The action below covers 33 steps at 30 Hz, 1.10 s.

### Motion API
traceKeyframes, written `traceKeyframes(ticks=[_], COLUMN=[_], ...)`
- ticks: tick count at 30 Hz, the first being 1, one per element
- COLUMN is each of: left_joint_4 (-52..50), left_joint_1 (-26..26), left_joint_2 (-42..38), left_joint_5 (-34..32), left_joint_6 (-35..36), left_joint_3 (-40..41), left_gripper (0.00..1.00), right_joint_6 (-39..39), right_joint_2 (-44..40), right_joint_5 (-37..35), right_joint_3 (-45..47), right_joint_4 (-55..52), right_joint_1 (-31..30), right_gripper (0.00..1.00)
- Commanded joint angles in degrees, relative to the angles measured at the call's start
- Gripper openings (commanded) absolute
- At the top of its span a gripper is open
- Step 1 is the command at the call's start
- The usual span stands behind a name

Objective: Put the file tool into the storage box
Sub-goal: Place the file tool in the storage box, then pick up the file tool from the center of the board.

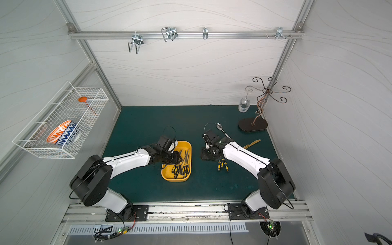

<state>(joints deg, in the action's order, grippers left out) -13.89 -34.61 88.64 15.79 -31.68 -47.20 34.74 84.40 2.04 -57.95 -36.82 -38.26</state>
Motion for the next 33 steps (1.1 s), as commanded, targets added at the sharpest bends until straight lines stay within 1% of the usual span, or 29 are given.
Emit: traceKeyframes(ticks=[1, 6, 12, 20, 33], left_joint_4=[1.4, 1.6, 1.7, 1.8, 2.1], left_joint_1=[-0.1, -0.1, -0.1, 0.0, 0.0], left_joint_2=[-0.5, -0.6, -0.7, -0.5, -1.1], left_joint_5=[-0.2, 0.0, 0.1, 0.3, 0.2], left_joint_6=[0.5, 0.5, 0.6, 0.6, 0.6], left_joint_3=[-1.9, -1.9, -1.9, -1.9, -1.7], left_gripper=[0.37, 0.37, 0.38, 0.38, 0.39], right_joint_6=[1.0, -0.8, -1.2, -1.2, -1.8], right_joint_2=[1.7, 4.3, 7.3, 8.8, 12.1], right_joint_5=[-6.5, -6.5, -6.7, -7.9, -4.6], right_joint_3=[1.4, 2.0, 2.9, 4.9, 6.3], right_joint_4=[-7.4, -7.8, -7.9, -7.6, -5.7], right_joint_1=[2.3, 3.3, 3.4, 3.4, 3.2], right_gripper=[0.45, 0.42, 0.41, 0.4, 0.37])
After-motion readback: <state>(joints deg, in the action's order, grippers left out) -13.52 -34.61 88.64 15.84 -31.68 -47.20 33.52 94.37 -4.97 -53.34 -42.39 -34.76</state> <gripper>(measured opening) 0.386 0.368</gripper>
